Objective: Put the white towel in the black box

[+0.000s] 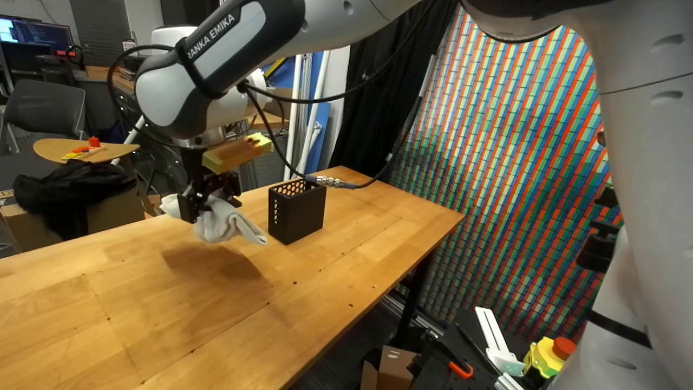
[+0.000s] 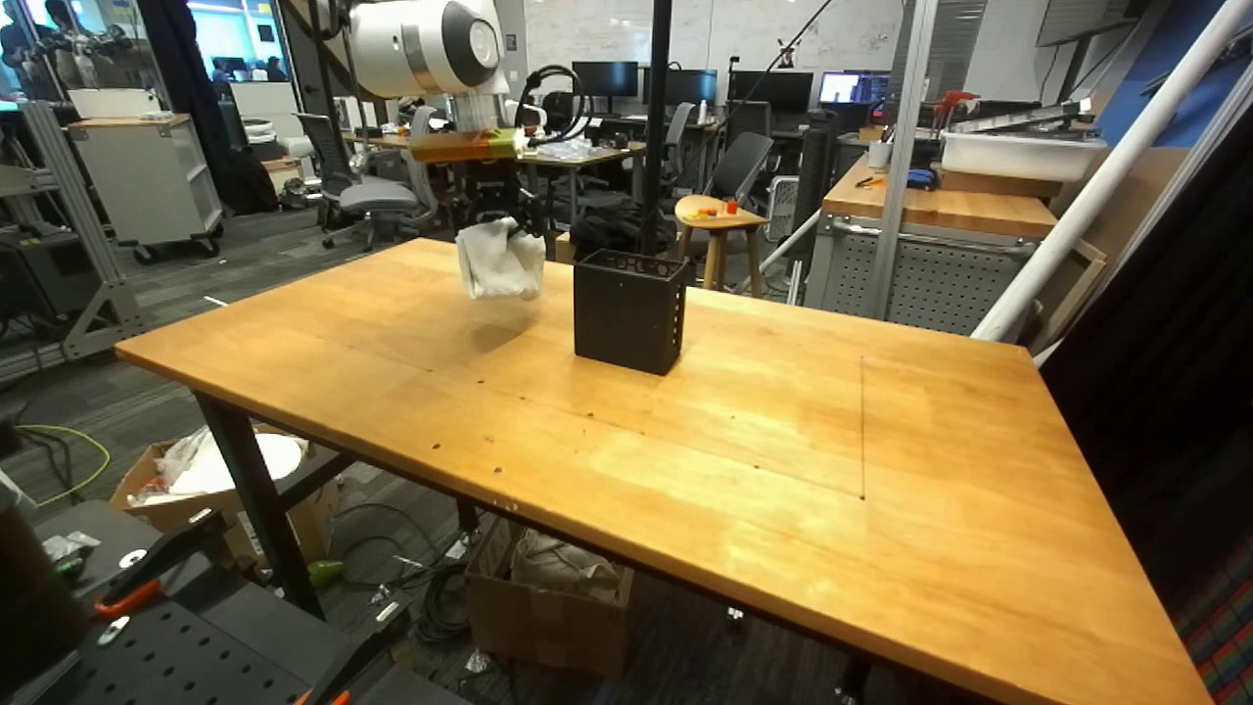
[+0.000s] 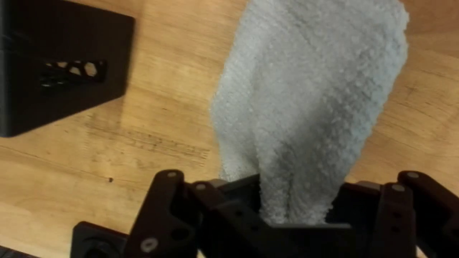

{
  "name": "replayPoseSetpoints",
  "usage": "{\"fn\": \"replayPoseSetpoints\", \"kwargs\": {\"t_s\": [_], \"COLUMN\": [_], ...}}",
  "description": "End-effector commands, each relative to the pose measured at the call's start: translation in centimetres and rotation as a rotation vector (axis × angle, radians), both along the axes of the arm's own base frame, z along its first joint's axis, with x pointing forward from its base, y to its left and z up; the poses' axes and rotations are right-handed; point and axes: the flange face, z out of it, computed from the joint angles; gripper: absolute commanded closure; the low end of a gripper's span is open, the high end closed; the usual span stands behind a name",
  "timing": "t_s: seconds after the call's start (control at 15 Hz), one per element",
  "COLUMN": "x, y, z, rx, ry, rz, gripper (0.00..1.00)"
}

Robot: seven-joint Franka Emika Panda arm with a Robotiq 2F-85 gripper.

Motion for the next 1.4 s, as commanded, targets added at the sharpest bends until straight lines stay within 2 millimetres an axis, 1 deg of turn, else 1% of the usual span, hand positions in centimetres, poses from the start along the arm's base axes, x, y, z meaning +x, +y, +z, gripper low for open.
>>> {"fn": "replayPoseSetpoints", "kwargs": {"t_s": [0.0,0.27,0.47,0.6,0.8,1.0,1.2,1.33], "x": [-1.6,-2.1,-2.3,-2.5,-2.6,-2.5,-2.3,-2.1], "y": [-3.4,-7.9,-11.9,-14.5,-18.3,-21.5,-23.3,-23.9], "z": [3.8,7.2,9.8,11.1,12.3,12.6,12.5,12.3], "rx": [-0.025,-0.05,-0.072,-0.077,-0.074,-0.07,-0.068,-0.064], "ry": [-0.009,-0.023,-0.038,-0.04,-0.039,-0.034,-0.03,-0.028], "rz": [-0.039,-0.089,-0.119,-0.128,-0.13,-0.121,-0.107,-0.099], "gripper": [0.98,0.98,0.98,0.98,0.98,0.98,0.98,0.98]}}
